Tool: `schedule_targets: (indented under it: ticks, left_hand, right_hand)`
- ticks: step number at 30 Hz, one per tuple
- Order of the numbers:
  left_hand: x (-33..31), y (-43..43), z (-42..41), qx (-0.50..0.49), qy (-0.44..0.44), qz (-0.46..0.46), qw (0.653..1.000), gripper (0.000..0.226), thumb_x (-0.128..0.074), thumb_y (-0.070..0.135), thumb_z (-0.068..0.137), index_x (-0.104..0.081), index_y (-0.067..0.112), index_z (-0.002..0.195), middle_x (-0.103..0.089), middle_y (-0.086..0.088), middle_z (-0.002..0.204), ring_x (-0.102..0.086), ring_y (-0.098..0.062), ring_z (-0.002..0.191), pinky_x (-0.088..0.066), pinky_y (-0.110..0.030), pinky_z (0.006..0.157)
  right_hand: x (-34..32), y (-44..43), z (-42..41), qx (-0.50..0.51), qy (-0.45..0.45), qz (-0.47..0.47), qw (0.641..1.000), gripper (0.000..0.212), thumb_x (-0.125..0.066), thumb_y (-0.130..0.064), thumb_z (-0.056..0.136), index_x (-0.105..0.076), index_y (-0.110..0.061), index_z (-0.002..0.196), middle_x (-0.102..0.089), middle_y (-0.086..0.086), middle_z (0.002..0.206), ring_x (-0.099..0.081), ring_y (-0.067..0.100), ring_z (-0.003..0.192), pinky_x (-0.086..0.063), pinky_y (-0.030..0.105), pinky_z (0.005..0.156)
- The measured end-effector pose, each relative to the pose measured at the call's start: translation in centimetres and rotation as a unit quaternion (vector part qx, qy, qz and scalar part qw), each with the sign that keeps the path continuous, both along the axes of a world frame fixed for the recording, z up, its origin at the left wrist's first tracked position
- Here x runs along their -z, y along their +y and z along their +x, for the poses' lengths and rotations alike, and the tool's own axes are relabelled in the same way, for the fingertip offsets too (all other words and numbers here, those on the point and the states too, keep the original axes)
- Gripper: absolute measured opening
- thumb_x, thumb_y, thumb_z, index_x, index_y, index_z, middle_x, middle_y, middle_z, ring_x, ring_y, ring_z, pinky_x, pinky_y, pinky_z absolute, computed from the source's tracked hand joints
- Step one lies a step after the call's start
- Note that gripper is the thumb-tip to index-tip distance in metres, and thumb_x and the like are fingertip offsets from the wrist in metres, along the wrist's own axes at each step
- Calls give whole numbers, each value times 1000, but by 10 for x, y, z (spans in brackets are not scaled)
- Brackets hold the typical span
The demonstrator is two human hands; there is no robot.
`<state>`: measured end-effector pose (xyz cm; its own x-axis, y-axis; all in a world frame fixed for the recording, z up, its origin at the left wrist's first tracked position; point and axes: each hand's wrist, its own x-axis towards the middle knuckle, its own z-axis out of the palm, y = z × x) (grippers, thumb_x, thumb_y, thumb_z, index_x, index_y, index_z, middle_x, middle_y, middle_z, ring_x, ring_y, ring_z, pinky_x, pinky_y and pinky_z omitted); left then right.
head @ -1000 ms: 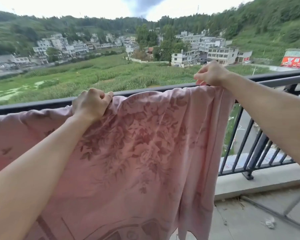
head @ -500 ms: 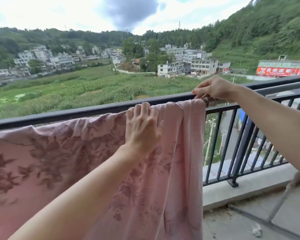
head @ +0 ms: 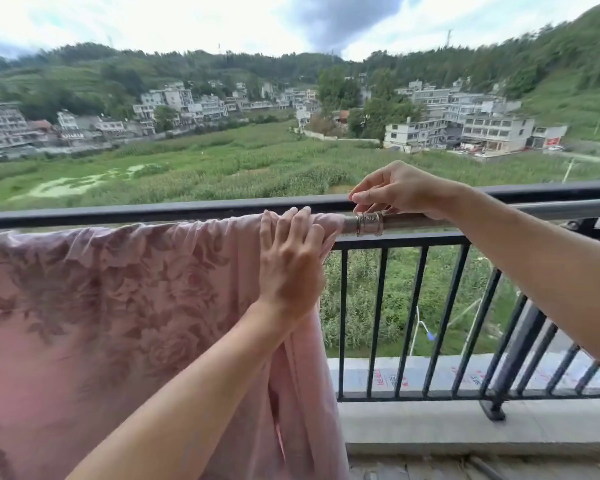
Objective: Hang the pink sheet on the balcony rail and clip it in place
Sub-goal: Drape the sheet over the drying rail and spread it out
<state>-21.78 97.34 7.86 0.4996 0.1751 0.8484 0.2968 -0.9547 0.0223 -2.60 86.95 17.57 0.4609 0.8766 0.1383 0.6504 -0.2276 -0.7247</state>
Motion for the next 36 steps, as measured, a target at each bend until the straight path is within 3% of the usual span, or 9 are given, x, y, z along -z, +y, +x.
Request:
schedule_targets:
  ticks: [5,8,12,15,19,25,28,32,36]
  left_hand:
    - [-82,28,-66,42,0,-187,981,26,-50,-6,78,-68,11,87,-71,-6,86,-66,-22,80,-53,-29,73]
    - [-131,55,-94,117,-92,-370,917,40,-42,-21,75,-59,14,85,-72,-11,82,-71,-25,78,-56,-37,69]
    - [-172,88,-139,135,-173,-492,842,46,-34,-27,78,-53,14,87,-64,-7,75,-64,-14,63,-52,-23,53]
    - [-182,123,-180,36,-166,-483,859,44,-36,-22,81,-53,18,85,-57,-10,79,-59,-18,66,-49,-25,54]
    - [-171,160,-225,-96,-119,-472,868,33,-46,-7,89,-57,23,82,-62,-12,89,-59,-22,69,-49,-32,61]
    - [-169,177,-255,-72,-93,-384,916,15,-50,31,95,-55,23,83,-57,2,83,-55,-18,81,-43,-29,69]
    - [-156,202,-276,-163,86,-320,929,70,-64,76,68,-56,25,116,-64,5,107,-60,-17,96,-49,-35,84]
    - [-140,266,-299,-288,4,-231,929,35,-70,48,82,-64,21,102,-70,-8,100,-63,-33,97,-48,-37,78]
    - [-106,328,-305,-362,17,-304,881,31,-65,32,84,-57,19,112,-64,-16,114,-59,-38,107,-45,-37,80]
  right_hand:
    - [-15,35,-28,-132,-26,-43,990,46,-75,-28,83,-61,-24,127,-69,-5,118,-67,9,100,-55,26,77]
    - [-15,75,-69,-206,-73,-101,971,67,-78,-42,77,-51,-32,137,-61,-13,126,-60,9,109,-47,23,80]
    - [-6,131,-111,-180,-39,-17,983,23,-70,-28,87,-71,-15,105,-74,7,98,-67,17,79,-56,36,76]
    - [-27,159,-127,-153,67,78,983,12,-61,-6,89,-71,-1,95,-69,10,78,-63,20,68,-56,35,62]
    - [-78,182,-152,-198,143,133,961,24,-75,-19,84,-68,-4,102,-72,9,87,-70,18,73,-62,33,73]
    - [-121,246,-197,-196,135,159,958,22,-80,-18,79,-72,-9,97,-73,9,90,-72,17,74,-61,29,70]
    - [-120,288,-228,-164,79,160,970,20,-79,-22,80,-70,-10,94,-69,3,80,-67,12,63,-59,24,58]
    - [-92,352,-253,-88,-71,132,985,9,-71,-24,87,-66,-18,84,-67,3,83,-62,17,71,-60,34,74]
    - [-45,380,-259,-80,-177,37,980,17,-68,-8,82,-74,-20,93,-72,1,100,-67,17,90,-57,36,87]
